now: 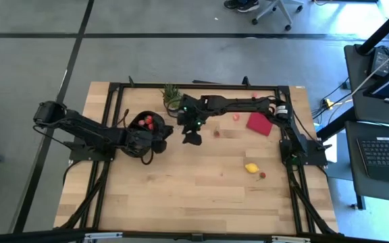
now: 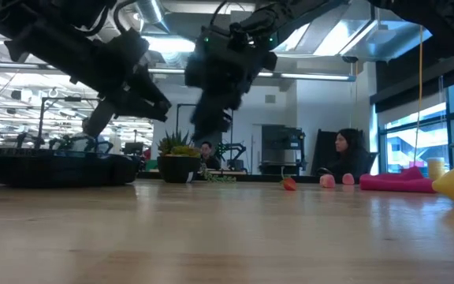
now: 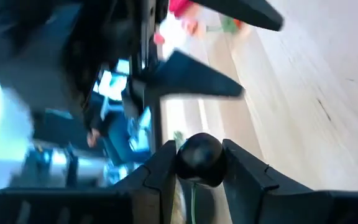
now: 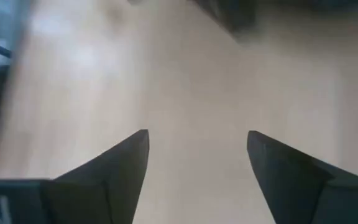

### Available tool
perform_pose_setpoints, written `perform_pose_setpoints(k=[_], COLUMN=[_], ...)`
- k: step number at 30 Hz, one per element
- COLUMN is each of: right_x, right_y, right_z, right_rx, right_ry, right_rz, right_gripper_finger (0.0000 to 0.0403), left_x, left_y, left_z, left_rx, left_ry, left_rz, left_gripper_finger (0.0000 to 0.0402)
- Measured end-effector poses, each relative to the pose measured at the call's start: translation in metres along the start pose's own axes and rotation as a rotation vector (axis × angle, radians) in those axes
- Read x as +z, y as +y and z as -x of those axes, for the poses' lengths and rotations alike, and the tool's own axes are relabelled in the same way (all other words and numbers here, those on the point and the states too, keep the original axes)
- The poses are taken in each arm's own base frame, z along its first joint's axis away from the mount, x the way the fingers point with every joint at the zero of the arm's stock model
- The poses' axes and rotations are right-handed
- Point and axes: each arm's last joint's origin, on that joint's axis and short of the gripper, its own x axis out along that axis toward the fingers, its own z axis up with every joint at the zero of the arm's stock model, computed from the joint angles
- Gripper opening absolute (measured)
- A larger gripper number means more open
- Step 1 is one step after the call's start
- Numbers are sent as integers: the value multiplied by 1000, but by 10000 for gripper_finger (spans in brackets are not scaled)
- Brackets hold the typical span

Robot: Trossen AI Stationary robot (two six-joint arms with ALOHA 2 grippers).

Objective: Pick and placing Produce into tupperware
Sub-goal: Put the black cherry into the black container

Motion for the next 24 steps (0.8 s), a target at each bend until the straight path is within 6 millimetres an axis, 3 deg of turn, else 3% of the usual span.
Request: perform_pose_setpoints(k=[7, 15, 21, 24], right_x=[-8, -8, -8, -8], right_y=[-5, -5, -6, -6], right_z=[1, 1, 0, 0], right_rx=[-158, -160, -161, -160], right_ry=[86, 87, 89, 89], right_rz=[7, 29, 30, 31], right_gripper_finger=[281, 282, 282, 282], left_x=[2, 14, -3, -12], left_y=[0, 31, 34, 27], left_z=[9, 36, 53, 54], left_rx=[-36, -307, -397, -410], left_ry=[226, 550, 895, 983], left_rz=[180, 698, 900, 940], left_gripper_finger=[98, 98, 102, 106])
